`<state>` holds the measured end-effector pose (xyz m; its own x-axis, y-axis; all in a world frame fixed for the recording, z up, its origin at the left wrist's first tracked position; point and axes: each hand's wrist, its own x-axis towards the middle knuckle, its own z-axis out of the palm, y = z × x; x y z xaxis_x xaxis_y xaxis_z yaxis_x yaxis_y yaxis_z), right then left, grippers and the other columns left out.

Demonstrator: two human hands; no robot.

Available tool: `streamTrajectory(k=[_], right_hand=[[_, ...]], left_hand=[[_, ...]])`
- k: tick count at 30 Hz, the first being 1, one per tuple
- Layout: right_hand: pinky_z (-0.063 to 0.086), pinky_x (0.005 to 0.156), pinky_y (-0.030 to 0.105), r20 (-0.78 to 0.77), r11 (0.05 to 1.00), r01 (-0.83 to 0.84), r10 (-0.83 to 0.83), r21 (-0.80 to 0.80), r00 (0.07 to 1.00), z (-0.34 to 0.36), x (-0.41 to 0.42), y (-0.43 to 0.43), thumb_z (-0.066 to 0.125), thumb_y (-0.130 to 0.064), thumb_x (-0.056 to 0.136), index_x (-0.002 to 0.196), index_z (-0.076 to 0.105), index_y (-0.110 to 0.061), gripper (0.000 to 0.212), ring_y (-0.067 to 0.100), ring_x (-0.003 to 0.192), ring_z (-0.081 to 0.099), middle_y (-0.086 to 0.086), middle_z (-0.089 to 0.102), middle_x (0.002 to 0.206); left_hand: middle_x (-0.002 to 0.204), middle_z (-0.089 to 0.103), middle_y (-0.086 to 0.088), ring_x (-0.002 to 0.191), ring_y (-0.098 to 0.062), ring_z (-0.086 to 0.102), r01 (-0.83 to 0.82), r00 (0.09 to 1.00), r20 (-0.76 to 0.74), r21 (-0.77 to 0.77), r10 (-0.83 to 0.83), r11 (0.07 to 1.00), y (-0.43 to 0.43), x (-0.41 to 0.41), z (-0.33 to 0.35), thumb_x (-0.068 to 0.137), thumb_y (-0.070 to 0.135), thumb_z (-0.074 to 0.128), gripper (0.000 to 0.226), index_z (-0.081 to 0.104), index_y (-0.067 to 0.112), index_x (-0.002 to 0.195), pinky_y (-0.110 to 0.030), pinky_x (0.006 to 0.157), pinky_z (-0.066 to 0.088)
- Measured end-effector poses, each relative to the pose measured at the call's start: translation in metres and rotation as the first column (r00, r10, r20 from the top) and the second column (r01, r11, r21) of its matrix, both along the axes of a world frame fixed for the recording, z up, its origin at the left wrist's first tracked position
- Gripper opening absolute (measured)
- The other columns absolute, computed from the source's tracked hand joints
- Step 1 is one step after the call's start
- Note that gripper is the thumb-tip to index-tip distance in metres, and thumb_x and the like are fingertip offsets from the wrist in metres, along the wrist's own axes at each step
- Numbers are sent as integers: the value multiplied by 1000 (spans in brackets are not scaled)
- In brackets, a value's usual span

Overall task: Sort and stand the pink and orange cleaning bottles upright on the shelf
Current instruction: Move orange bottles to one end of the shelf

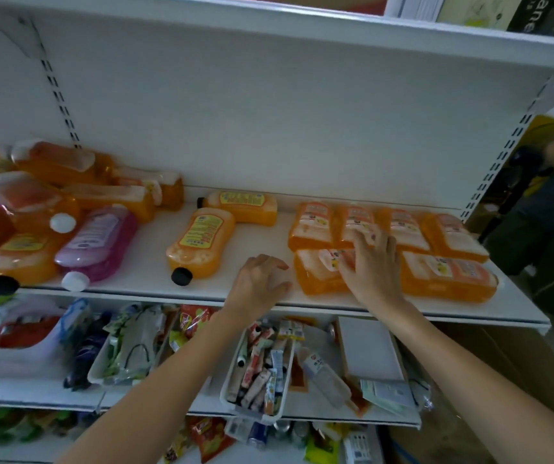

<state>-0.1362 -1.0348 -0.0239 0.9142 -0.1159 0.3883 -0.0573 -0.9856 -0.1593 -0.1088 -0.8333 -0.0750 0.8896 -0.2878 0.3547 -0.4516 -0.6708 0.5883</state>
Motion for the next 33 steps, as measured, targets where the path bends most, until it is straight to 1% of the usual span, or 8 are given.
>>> streamTrajectory(k=[4, 9, 13, 17, 21, 25, 29, 33], right_hand=[[38, 102, 51, 38, 985, -171, 170, 23, 985, 13, 21, 30, 64, -21, 83, 138, 39, -14, 61, 38, 133, 28, 18, 28, 145], [27, 109, 49, -5, 932, -363, 363, 14, 932, 18, 48, 103, 62, -13, 81, 137, 41, -9, 60, 37, 135, 26, 19, 30, 144], [24, 108, 40, -56, 867, -498, 499, 27, 865, 17, 61, 161, 57, -16, 88, 141, 34, -14, 58, 30, 138, 20, 12, 23, 149], [25, 105, 34, -79, 795, -605, 606, 42, 791, 18, 74, 215, 54, -18, 89, 142, 33, -13, 57, 24, 136, 25, 8, 28, 147], [27, 104, 32, -54, 736, -670, 676, 99, 735, 20, 85, 267, 53, -21, 90, 143, 30, -12, 58, 23, 133, 30, 7, 31, 145], [28, 104, 30, -25, 666, -734, 743, 131, 669, 23, 95, 316, 56, -19, 89, 142, 32, -12, 58, 22, 134, 31, 8, 34, 144], [32, 104, 33, -19, 604, -777, 792, 176, 611, 25, 104, 359, 62, -23, 85, 142, 32, -16, 65, 23, 134, 30, 8, 33, 145], [37, 101, 43, -62, 634, -765, 773, 114, 631, 20, 111, 396, 63, -25, 85, 145, 26, -25, 70, 25, 141, 16, 4, 7, 156]], left_hand=[[109, 59, -3, 96, -16, 56, 27, 991, 134, -16, -25, 1000, 38, -5, 10, 83, 12, 64, 23, 62, 13, 105, -15, 75, 37], [94, 62, -8, 74, -9, 53, -20, 969, 244, -61, 34, 998, 95, -4, 31, 71, 5, 61, 22, 65, 5, 92, -10, 63, 36], [96, 62, -7, 79, -19, 60, -151, 957, 248, -27, 152, 988, 154, 0, 37, 71, 6, 59, 23, 65, 8, 93, -19, 60, 42], [91, 63, -10, 82, -18, 56, -240, 930, 281, -25, 237, 971, 213, 2, 37, 67, 2, 59, 26, 66, 5, 92, -15, 66, 37], [93, 64, -9, 82, -25, 58, -274, 917, 302, 0, 262, 962, 255, 4, 42, 68, 9, 56, 22, 67, 8, 88, -30, 64, 45], [93, 65, -7, 83, -25, 59, -368, 872, 360, 33, 332, 929, 296, 11, 43, 72, 10, 57, 20, 68, 9, 89, -26, 67, 45], [86, 64, -4, 75, -22, 57, -466, 844, 272, -51, 461, 883, 337, 16, 37, 79, 17, 52, 18, 67, 11, 85, -27, 59, 44], [91, 63, -9, 76, -25, 58, -516, 829, 209, -70, 519, 854, 362, 17, 31, 79, 6, 59, 13, 66, 7, 90, -27, 60, 39]])
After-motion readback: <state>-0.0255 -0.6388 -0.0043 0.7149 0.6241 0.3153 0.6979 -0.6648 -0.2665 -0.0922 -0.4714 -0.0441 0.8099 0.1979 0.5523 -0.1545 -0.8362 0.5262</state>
